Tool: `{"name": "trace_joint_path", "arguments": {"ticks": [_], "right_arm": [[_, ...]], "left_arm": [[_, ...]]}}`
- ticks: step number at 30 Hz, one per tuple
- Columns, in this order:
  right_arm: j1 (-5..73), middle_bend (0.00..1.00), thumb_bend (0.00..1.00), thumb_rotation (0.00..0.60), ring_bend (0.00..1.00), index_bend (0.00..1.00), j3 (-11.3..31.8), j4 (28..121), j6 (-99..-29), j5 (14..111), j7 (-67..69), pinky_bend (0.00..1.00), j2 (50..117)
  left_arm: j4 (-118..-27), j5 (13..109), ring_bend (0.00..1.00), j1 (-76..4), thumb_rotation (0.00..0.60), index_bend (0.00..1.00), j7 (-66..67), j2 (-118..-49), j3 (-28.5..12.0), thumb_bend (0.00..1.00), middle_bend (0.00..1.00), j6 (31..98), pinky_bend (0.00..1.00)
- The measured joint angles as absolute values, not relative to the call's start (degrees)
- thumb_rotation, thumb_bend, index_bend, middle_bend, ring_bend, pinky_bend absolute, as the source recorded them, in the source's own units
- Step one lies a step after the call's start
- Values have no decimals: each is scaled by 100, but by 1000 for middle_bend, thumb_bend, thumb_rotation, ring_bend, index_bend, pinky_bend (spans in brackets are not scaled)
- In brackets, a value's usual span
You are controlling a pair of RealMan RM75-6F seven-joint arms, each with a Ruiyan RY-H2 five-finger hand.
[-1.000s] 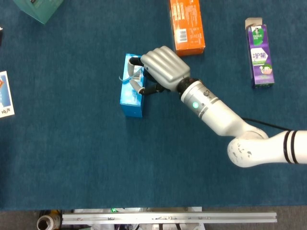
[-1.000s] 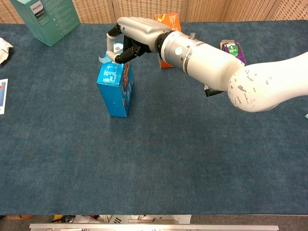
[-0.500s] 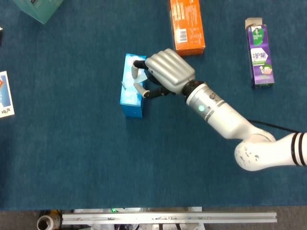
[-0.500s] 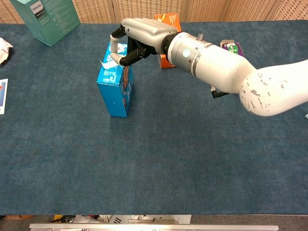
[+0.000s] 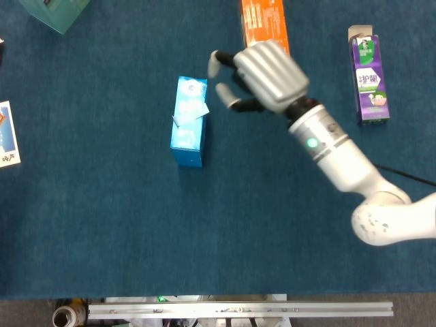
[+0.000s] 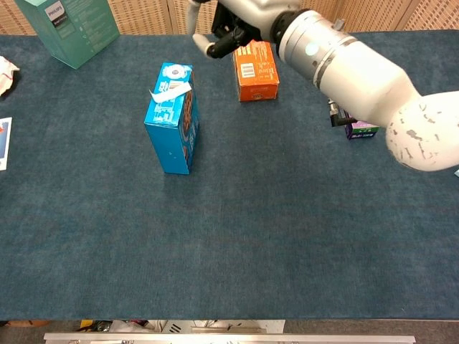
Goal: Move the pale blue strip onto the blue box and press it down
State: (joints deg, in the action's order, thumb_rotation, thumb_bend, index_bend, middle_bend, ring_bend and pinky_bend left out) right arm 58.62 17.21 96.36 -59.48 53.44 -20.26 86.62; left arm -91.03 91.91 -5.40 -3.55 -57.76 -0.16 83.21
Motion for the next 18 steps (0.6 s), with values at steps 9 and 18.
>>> {"name": "trace_joint_path", "arguments": {"ticks": [9,18], "right_arm": [[5274,800,437,600,750,447,1581,10112,-6386,5474,-2165,1000,7834],[4689,789,437,600,797,447,1417,10714,-6686,5661,-2171,1000,6865]], "left_arm": [[-8869,9616,493,-1358,600,183,-846,-5728,-69,493,513,7577,514],[-8802,9822,706,-2026,600,183,-1031,-5808,-118,493,689,6990,712]]}}
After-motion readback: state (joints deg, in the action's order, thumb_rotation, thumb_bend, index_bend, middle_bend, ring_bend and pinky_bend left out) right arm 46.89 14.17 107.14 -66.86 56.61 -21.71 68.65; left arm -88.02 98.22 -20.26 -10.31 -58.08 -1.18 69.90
